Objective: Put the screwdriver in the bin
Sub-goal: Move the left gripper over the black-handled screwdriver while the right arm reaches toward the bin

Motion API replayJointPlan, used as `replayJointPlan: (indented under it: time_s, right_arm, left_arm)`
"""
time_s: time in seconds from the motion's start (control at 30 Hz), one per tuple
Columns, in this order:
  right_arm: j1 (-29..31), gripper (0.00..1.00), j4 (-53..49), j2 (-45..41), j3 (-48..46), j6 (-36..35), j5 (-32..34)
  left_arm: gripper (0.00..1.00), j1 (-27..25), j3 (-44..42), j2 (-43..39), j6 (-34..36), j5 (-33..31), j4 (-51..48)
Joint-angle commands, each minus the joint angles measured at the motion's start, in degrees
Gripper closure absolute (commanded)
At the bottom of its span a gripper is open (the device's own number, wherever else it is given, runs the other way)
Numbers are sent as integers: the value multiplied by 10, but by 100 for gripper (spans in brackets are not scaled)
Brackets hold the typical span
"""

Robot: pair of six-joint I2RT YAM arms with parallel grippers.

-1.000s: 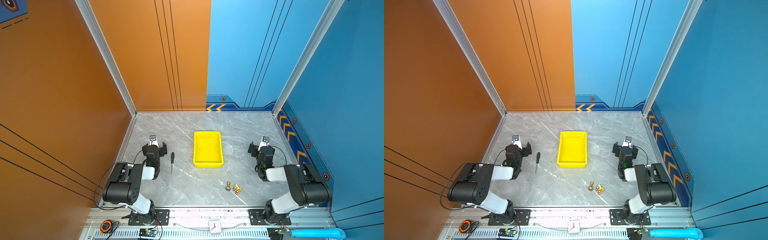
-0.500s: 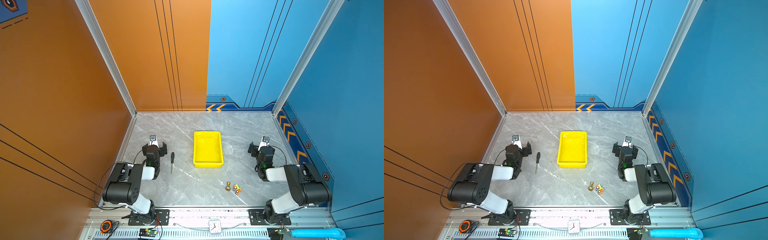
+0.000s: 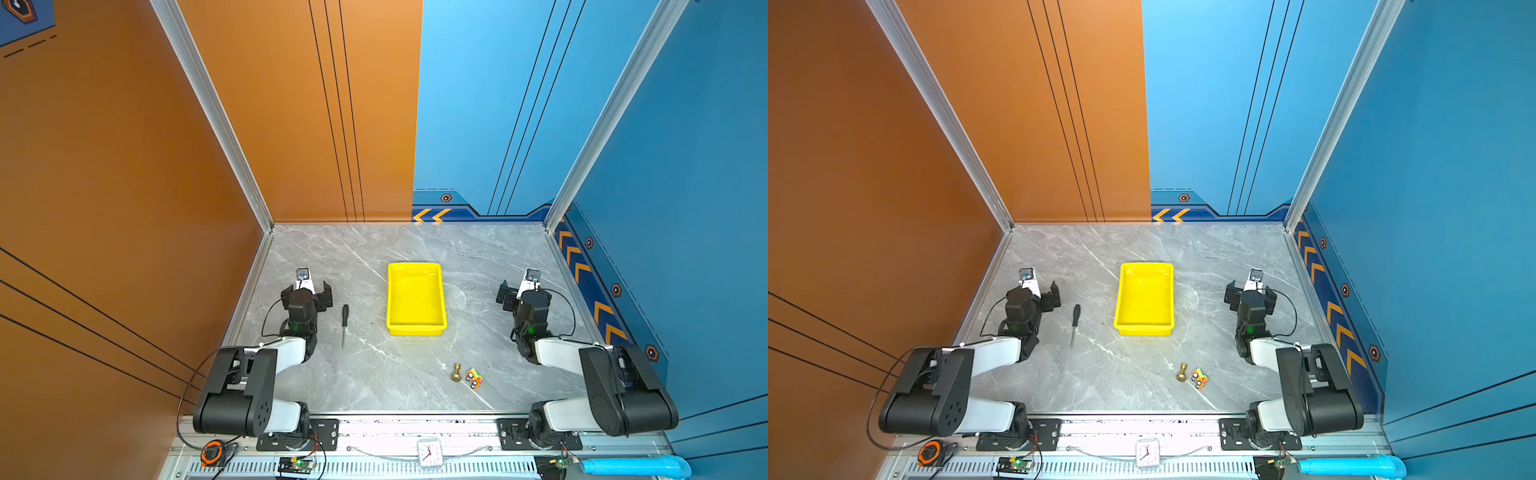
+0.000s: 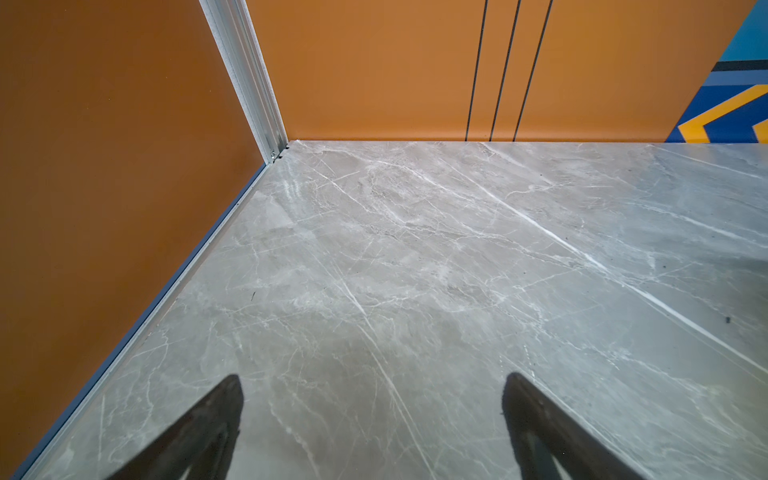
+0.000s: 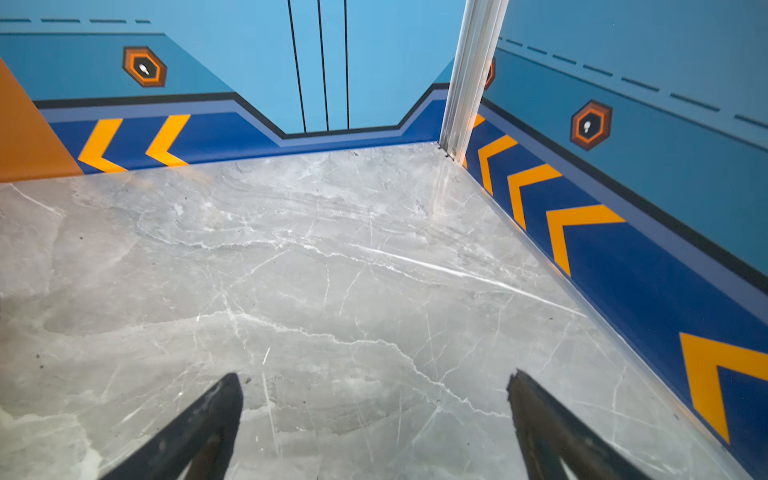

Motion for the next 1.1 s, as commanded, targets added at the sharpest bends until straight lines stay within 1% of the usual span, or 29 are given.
replayJointPlan:
  time_s: [0.0,0.13,0.23,0.3,0.4,0.5,0.63,0.73,0.77,0.83,0.97,1.07]
  right_arm:
    - [16,0,-79,-49,8,-2,12]
    - [41,0,-160,-130,13,5,10]
    - [68,0,-231,-196,20,27,22]
    - [86,0,-267,-235,21,60,39]
    - [113,0,-339,-285,28,137,71]
    - [141,0,-431,-320,50,199,92]
    - [175,0,-524,-335,93,235,92]
    - [202,0,-563,-326,126,235,74]
    - [211,0,-567,-320,136,228,59]
    - [233,0,-568,-313,151,210,43]
    - [277,0,-565,-291,178,162,7]
    - [313,0,-585,-260,208,132,4]
  left_arm:
    - [2,5,26,-48,-12,30,-141]
    - [2,3,48,-115,-48,40,-272]
    - [2,0,75,-156,-111,33,-376]
    - [2,-1,103,-174,-145,33,-449]
    - [2,-5,145,-187,-183,45,-563]
    - [2,-11,179,-188,-205,75,-630]
    - [2,-28,212,-189,-219,93,-694]
    - [2,-42,229,-190,-228,101,-733]
    - [2,-44,232,-190,-232,113,-742]
    - [2,-50,236,-190,-239,131,-761]
    - [2,-68,242,-190,-249,138,-795]
    - [2,-78,250,-181,-254,134,-825]
